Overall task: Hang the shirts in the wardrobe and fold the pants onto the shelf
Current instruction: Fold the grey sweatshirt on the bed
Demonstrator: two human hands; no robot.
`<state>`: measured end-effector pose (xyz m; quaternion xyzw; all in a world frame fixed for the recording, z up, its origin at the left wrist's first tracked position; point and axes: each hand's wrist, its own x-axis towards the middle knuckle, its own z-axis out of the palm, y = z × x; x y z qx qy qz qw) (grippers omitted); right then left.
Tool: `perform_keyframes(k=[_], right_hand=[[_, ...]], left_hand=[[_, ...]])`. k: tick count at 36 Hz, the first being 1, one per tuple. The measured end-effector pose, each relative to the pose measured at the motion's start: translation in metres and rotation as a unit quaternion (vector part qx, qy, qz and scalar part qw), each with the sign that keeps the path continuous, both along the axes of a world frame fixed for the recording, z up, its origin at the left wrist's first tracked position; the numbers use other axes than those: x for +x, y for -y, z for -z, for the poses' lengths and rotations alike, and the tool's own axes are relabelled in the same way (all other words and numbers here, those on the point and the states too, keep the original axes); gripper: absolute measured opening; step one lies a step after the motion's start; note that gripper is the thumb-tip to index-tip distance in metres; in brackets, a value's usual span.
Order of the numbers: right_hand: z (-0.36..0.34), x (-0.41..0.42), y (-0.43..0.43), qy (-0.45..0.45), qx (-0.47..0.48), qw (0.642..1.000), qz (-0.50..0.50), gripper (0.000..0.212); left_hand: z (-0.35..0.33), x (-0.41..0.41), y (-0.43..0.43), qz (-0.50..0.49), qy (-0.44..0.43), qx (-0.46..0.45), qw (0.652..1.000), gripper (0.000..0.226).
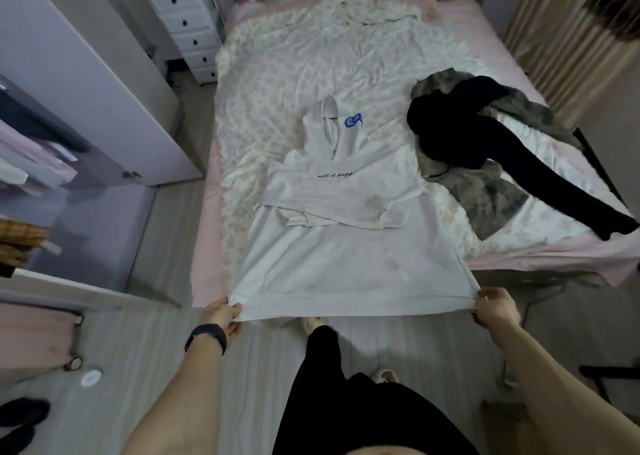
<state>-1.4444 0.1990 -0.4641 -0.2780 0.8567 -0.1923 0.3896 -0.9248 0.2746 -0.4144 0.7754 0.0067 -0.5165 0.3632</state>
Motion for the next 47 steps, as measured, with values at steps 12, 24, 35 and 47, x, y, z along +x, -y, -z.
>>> perform_keyframes(k=[12, 24, 35, 47], right_hand=[[0.0, 0.007, 0.022, 0.026, 0.069, 0.997, 0.033, 0.008], [-0.05, 0.056, 0.246, 0.214, -0.064, 0.959, 0.172, 0.017], [0.021, 0.115, 0.409, -0.074, 0.025, 0.996, -0.051, 0.028], [0.097, 0.101, 0.466, -0.226, 0.086, 0.964, -0.109, 0.043]], left_hand=[[0.003, 0.006, 0.009, -0.067, -0.009, -0.001, 0.998, 0.031], [-0.018, 0.052, 0.243, -0.081, -0.033, -0.082, 0.993, 0.012], [0.076, 0.06, 0.431, 0.216, 0.244, -0.007, 0.945, 0.026], [0.159, 0.082, 0.469, 0.348, 0.415, 0.198, 0.816, 0.05]])
